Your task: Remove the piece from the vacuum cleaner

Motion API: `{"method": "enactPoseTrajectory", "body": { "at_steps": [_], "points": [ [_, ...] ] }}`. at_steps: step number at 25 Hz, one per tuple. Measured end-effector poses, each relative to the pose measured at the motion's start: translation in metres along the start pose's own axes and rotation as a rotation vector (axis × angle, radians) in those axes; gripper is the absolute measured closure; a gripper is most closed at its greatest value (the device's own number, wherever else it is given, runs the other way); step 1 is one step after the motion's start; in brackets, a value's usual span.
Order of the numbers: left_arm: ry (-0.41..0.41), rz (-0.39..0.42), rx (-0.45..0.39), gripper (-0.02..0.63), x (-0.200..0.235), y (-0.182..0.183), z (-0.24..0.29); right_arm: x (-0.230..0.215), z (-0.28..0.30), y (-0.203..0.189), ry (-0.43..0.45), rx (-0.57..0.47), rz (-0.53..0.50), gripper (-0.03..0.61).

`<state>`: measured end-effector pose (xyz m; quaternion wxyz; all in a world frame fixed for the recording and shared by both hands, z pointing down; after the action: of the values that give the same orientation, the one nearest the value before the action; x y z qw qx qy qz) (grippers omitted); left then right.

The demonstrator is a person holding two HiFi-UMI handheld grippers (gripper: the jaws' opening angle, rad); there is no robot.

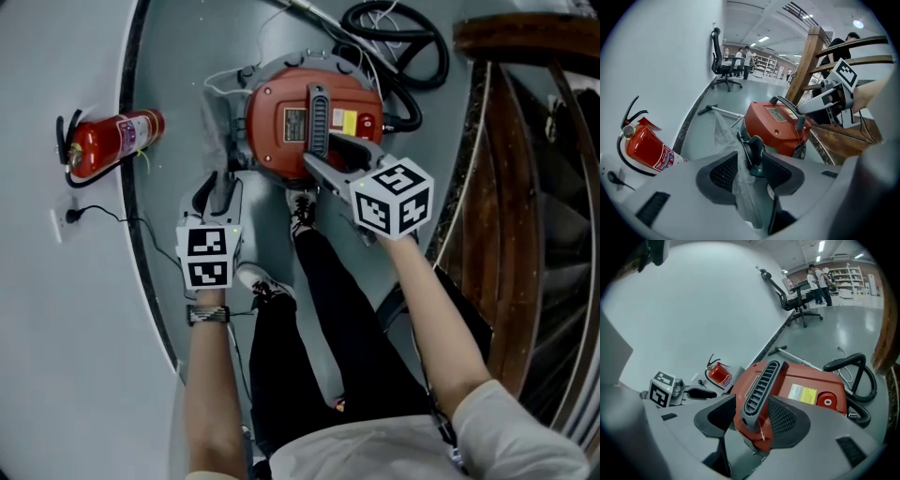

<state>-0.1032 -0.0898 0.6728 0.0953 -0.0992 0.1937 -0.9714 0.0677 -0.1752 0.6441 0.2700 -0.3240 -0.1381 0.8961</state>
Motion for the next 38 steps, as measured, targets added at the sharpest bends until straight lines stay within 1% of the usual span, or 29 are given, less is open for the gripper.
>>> {"method": "enactPoseTrajectory", "body": {
  "at_steps": [2,5,10,14,17,22,27,31,34,38],
  "points": [
    [0.018,-0.001,0.015,0.442,0.004,-0.005,0.007,0.000,0.005,-0.003,-0.006,0.005,-0.056,0.368],
    [0.042,-0.023,0.011,0.426,0.010,-0.007,0.013,-0.002,0.010,-0.002,-0.029,-0.017,-0.106,0.368],
    [0.024,-0.045,-0.003,0.417,0.010,-0.006,0.023,-0.001,0.014,-0.001,-0.010,-0.061,-0.130,0.364],
    [0.052,-0.065,-0.016,0.420,0.011,-0.007,0.028,0.000,0.017,-0.002,-0.003,-0.053,-0.146,0.362],
    [0.086,-0.081,-0.028,0.453,0.011,-0.008,0.029,0.001,0.018,-0.001,-0.010,-0.047,-0.161,0.360],
    [0.117,-0.095,-0.034,0.499,0.009,-0.011,0.029,0.003,0.023,-0.005,-0.057,-0.036,-0.204,0.359],
    [0.090,-0.121,-0.034,0.546,0.008,-0.010,0.030,0.003,0.023,-0.005,-0.061,-0.047,-0.208,0.360],
    [0.099,-0.127,-0.031,0.565,0.012,-0.011,0.028,0.003,0.023,-0.006,-0.056,-0.047,-0.209,0.360],
    [0.117,-0.168,-0.029,0.577,0.017,-0.012,0.028,0.002,0.023,-0.005,-0.057,-0.046,-0.210,0.359],
    [0.116,-0.212,-0.033,0.581,0.020,-0.014,0.027,0.003,0.023,-0.006,-0.055,-0.050,-0.209,0.360]
  ]
}}
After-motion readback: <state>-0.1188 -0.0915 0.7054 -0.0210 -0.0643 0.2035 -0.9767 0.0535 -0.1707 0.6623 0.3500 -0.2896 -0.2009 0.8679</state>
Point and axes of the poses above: the fingertips, and each gripper's own axes: z forward along the fingers, x to its left, y out of its top, the point moved 3 cm from there along -z, backward along the fingers, and after that the axes turned 10 degrees about x, right-handed, at the moved point
